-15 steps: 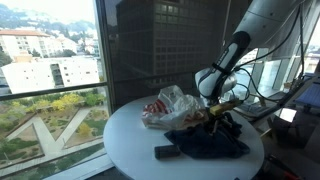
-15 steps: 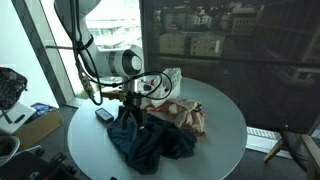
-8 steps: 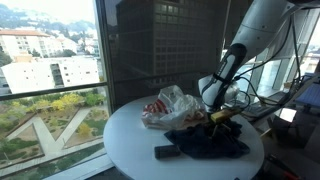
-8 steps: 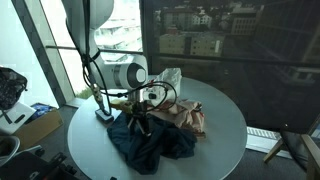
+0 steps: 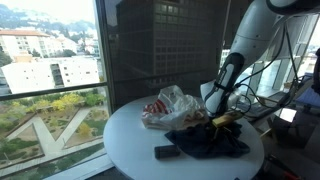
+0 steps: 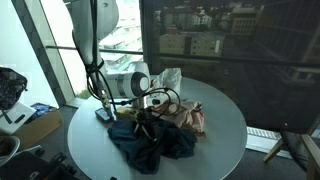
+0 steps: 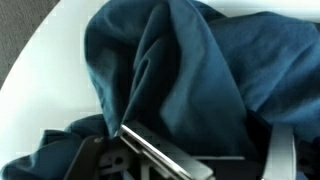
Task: Move the shirt to the right then pick it up
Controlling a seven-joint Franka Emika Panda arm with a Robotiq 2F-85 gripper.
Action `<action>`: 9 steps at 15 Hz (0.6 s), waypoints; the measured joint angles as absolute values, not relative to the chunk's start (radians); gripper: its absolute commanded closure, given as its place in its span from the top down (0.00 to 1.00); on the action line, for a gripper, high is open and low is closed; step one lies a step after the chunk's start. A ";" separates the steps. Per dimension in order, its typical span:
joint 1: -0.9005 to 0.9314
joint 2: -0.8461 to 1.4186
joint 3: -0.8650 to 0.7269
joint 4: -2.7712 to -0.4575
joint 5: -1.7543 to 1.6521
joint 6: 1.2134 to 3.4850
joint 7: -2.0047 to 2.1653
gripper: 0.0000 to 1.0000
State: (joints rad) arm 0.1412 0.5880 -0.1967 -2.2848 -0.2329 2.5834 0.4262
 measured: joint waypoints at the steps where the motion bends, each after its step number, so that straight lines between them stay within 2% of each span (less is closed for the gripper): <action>1: 0.148 0.592 -0.202 -2.284 -0.233 2.589 0.427 0.60; 2: 0.155 0.593 -0.206 -2.284 -0.233 2.594 0.427 0.50; 3: 0.163 0.593 -0.210 -2.284 -0.233 2.597 0.428 0.45; 9: 0.194 0.593 -0.236 -2.284 -0.248 2.601 0.437 0.41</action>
